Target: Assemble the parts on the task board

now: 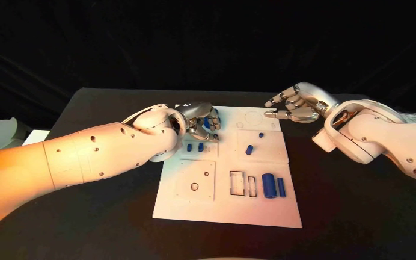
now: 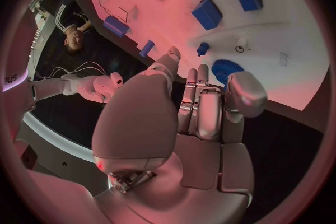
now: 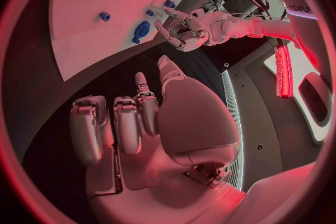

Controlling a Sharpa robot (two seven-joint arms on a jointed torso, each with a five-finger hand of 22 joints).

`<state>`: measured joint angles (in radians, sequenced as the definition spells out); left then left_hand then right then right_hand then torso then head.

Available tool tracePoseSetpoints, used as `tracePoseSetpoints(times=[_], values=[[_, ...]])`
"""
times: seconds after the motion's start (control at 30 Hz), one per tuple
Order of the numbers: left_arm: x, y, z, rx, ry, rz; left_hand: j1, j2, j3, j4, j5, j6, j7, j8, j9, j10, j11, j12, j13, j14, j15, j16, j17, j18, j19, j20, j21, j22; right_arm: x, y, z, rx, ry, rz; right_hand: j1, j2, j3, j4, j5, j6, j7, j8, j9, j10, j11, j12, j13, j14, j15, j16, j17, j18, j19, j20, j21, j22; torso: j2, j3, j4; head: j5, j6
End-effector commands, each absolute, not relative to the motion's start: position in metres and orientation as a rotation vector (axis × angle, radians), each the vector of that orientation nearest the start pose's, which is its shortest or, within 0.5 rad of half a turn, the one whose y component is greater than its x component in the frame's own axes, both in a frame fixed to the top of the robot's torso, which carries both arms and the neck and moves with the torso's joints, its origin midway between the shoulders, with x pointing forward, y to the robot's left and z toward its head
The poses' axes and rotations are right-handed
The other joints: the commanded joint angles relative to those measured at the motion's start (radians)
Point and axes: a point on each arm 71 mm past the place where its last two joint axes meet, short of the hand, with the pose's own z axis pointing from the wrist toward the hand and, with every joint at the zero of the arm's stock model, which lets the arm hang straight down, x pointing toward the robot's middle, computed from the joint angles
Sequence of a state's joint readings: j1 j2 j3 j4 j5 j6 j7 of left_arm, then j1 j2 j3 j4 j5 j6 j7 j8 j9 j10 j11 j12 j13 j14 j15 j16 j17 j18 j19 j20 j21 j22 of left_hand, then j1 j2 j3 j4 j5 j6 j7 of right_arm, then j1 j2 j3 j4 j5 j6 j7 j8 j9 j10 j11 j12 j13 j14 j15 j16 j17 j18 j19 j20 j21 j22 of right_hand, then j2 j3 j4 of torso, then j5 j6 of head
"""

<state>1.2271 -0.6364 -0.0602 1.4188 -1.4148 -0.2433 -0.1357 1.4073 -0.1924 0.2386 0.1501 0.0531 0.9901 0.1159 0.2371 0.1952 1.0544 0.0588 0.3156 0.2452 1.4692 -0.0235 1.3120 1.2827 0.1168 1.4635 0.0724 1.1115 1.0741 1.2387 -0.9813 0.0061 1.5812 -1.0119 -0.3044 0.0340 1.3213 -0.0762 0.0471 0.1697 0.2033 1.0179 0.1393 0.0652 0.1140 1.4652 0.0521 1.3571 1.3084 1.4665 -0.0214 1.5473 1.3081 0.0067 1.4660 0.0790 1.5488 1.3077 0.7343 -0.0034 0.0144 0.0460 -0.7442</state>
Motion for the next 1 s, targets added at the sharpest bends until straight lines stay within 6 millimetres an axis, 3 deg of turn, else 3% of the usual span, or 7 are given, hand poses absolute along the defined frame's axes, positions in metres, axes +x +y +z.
tracePoseSetpoints(times=[0.03,0.17,0.37,0.43,0.73,1.0], values=[[0.502,0.121,-0.190,0.263,1.728,-0.674,0.019,0.016,0.009,-0.008,-0.005,0.007,-0.001,-0.007,-0.004,-0.003,-0.002,-0.009,-0.007,0.059,-0.007,0.000,-0.001,-0.018,0.021,-0.008,0.002,-0.001,0.484,-0.249,-0.145,0.213,1.655,0.910,0.005,0.007,-0.005,0.000,0.006,-0.002,0.001,0.002,0.001,0.004,0.003,-0.003,0.149,0.093,0.004,-0.004,0.216,0.005,0.080,0.009,-0.006,0.219,0.001,0.0008,-0.0020,-0.001,-0.002],[0.505,0.120,-0.192,0.259,1.737,-0.654,0.052,0.042,0.045,-0.018,-0.003,0.010,-0.003,-0.020,-0.014,-0.011,-0.001,-0.030,-0.028,0.059,-0.011,0.004,-0.004,-0.015,0.020,-0.010,-0.003,-0.006,0.484,-0.249,-0.145,0.214,1.655,0.909,0.005,0.007,-0.005,0.000,0.006,-0.002,0.001,0.002,0.001,0.004,0.003,-0.003,0.149,0.093,0.004,-0.004,0.216,0.005,0.080,0.009,-0.006,0.219,0.001,0.0006,-0.0036,-0.001,-0.001],[0.506,0.116,-0.196,0.252,1.766,-0.644,0.067,0.049,0.111,-0.024,-0.002,0.021,-0.002,-0.042,-0.032,0.006,0.000,-0.057,-0.065,0.057,-0.010,0.012,-0.011,-0.015,0.017,-0.010,-0.002,-0.004,0.483,-0.249,-0.145,0.213,1.655,0.908,0.007,0.009,-0.005,-0.001,0.007,-0.002,0.001,0.003,0.001,0.004,0.003,-0.003,0.149,0.093,0.004,-0.003,0.217,0.004,0.080,0.009,-0.005,0.220,0.002,-0.0001,-0.0013,-0.013,-0.004],[0.506,0.115,-0.197,0.254,1.779,-0.641,0.070,0.050,0.131,-0.027,-0.002,0.026,-0.002,-0.046,-0.036,0.012,-0.001,-0.061,-0.073,0.056,-0.010,0.014,-0.012,-0.015,0.016,-0.010,0.001,0.001,0.483,-0.249,-0.145,0.212,1.655,0.909,0.007,0.009,-0.005,-0.002,0.008,-0.002,0.001,0.003,0.001,0.004,0.003,-0.003,0.149,0.093,0.004,-0.003,0.217,0.004,0.080,0.009,-0.005,0.220,0.001,0.0008,-0.0024,-0.010,-0.004],[0.507,0.111,-0.201,0.258,1.817,-0.623,0.042,0.018,0.181,-0.033,-0.002,0.039,0.003,-0.066,-0.052,0.032,0.003,-0.079,-0.103,0.053,-0.004,0.020,-0.023,-0.015,0.013,-0.007,0.006,0.010,0.483,-0.249,-0.145,0.211,1.655,0.909,0.007,0.009,-0.005,-0.002,0.008,-0.002,0.001,0.003,0.001,0.004,0.003,-0.003,0.149,0.093,0.004,-0.003,0.217,0.004,0.080,0.009,-0.005,0.220,0.001,0.0010,-0.0025,-0.003,-0.007],[0.507,0.110,-0.202,0.258,1.832,-0.612,0.026,0.007,0.182,-0.031,-0.002,0.042,0.005,-0.071,-0.056,0.038,0.005,-0.082,-0.109,0.052,-0.002,0.020,-0.029,-0.015,0.012,-0.004,0.006,0.010,0.483,-0.249,-0.145,0.210,1.655,0.909,0.007,0.009,-0.005,-0.002,0.008,-0.002,0.001,0.003,0.001,0.004,0.003,-0.003,0.149,0.093,0.004,-0.003,0.217,0.004,0.080,0.009,-0.005,0.220,0.000,0.0008,-0.0016,-0.001,-0.007]])
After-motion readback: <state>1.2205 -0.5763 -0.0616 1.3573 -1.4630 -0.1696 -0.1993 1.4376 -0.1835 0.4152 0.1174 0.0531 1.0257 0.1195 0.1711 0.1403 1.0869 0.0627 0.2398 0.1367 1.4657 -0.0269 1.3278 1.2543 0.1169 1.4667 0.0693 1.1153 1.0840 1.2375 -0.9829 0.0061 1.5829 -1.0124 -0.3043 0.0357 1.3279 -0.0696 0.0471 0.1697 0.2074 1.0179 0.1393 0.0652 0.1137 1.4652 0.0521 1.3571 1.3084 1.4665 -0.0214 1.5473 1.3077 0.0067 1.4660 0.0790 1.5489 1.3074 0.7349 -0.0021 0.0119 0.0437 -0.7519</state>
